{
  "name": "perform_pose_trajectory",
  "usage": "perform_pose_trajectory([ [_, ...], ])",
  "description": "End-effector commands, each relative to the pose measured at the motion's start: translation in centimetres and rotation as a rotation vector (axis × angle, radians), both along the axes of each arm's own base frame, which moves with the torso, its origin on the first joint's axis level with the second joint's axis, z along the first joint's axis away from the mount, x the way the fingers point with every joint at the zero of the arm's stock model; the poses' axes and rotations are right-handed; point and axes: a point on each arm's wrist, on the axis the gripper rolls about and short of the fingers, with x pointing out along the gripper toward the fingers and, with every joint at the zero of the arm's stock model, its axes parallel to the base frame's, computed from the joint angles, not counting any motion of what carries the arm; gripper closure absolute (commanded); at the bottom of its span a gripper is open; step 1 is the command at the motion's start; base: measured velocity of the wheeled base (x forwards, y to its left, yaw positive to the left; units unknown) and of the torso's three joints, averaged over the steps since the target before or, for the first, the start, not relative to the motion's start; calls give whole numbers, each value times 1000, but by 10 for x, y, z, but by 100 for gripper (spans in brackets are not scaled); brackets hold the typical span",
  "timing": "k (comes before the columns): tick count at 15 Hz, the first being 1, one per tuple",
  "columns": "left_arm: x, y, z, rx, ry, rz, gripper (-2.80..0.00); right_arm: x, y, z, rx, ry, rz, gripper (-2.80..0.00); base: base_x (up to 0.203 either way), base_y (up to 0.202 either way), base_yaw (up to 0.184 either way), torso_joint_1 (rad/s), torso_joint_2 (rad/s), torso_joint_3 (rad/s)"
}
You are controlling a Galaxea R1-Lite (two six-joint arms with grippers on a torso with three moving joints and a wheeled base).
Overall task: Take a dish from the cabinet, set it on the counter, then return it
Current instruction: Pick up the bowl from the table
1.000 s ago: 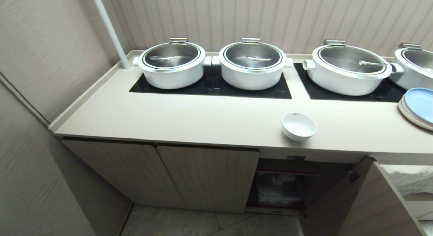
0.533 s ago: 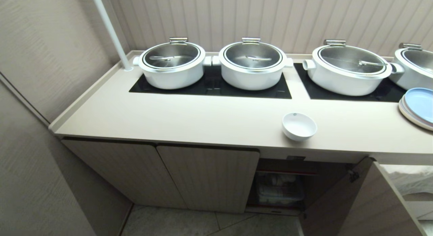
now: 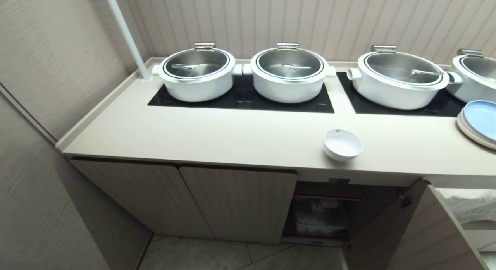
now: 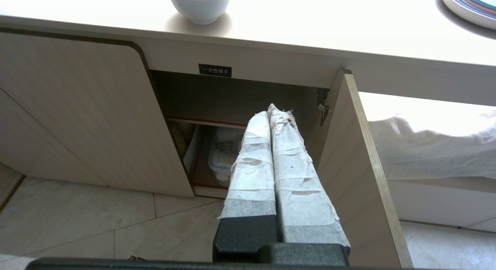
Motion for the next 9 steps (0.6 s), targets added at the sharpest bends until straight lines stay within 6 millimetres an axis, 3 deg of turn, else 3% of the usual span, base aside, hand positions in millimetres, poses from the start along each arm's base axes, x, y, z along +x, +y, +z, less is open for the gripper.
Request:
perform_pose_trajectory([
  [1, 0, 0, 0, -1, -1, 1, 0, 0, 0, 0, -1, 1, 0, 0, 0, 0, 0, 0, 0, 0],
  [9, 0, 0, 0, -1, -1, 1, 0, 0, 0, 0, 0, 1, 0, 0, 0, 0, 0, 0, 0, 0],
])
